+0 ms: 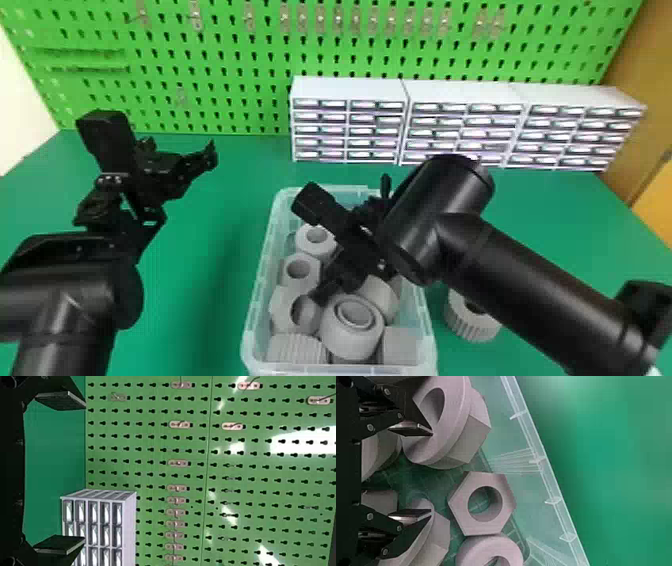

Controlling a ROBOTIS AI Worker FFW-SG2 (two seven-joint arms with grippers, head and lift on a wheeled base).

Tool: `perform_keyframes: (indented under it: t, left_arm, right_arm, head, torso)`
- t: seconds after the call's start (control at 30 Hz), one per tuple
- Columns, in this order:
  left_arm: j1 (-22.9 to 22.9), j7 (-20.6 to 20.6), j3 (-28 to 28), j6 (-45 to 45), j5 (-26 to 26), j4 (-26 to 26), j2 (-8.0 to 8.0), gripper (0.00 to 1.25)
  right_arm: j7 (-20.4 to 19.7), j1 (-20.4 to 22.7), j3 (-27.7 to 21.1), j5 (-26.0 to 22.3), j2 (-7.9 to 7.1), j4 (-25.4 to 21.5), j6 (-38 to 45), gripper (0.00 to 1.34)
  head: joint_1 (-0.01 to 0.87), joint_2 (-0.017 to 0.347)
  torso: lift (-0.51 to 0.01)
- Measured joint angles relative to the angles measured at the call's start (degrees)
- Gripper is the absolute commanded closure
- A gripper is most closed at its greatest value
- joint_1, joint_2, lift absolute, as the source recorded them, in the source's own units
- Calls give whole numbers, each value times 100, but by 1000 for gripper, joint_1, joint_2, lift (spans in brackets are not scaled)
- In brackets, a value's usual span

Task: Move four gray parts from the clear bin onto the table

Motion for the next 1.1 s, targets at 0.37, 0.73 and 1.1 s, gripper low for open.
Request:
perform_keyframes:
  t: [0.37,0.73,1.1]
  left_arm:
    - [9,0,3,0,2,0,0,96]
    - [12,0,-3,0,3,0,0,96]
    - [12,0,-7,0,3,0,0,96]
  right_arm:
    - [2,25,-30,50,49,128,-154,533]
    - [232,-65,8,55,131,145,-248,533]
    - [483,-98,73,-104,121,537,-431,533]
  head:
    - [686,26]
    - [686,26]
    - [686,26]
  torso:
    - [-50]
    - [-50]
    - [-50]
